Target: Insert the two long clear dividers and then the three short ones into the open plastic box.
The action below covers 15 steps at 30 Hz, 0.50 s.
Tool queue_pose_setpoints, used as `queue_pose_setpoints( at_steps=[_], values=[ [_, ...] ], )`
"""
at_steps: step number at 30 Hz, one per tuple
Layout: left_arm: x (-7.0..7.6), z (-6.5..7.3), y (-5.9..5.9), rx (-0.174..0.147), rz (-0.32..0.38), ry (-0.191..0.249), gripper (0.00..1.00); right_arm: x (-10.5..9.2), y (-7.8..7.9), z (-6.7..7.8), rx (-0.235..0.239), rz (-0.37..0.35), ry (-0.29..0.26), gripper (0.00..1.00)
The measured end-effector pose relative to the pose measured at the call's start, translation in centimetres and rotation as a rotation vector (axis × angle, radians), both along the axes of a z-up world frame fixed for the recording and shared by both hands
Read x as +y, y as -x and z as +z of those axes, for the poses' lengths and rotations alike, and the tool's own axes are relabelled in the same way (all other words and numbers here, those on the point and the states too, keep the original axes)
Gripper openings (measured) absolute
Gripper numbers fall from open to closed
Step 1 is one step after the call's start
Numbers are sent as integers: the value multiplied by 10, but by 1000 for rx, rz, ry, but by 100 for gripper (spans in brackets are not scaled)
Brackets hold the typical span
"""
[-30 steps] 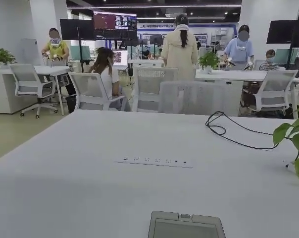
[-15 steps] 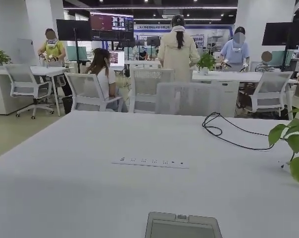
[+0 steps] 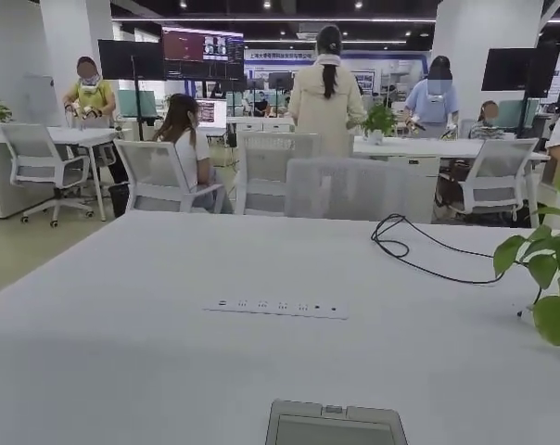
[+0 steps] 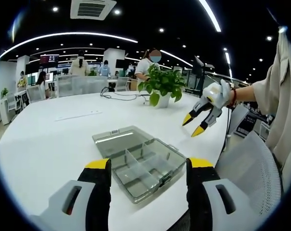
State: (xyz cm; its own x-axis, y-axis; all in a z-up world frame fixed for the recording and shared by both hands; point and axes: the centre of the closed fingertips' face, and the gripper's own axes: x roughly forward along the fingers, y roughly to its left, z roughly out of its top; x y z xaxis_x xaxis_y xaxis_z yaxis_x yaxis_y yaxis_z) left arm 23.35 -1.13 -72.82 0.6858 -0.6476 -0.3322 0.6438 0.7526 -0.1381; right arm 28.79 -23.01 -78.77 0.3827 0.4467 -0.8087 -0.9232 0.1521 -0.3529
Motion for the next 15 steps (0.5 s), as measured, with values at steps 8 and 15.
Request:
queue_pose_setpoints(
  at_steps=[8, 15],
  values=[
    [-8, -3, 4, 48, 7, 56, 54, 50, 9, 25, -55, 76, -92, 32],
    [-16, 1, 6, 85, 6, 124, 42, 92, 23, 40, -78, 152, -160, 32]
  ],
)
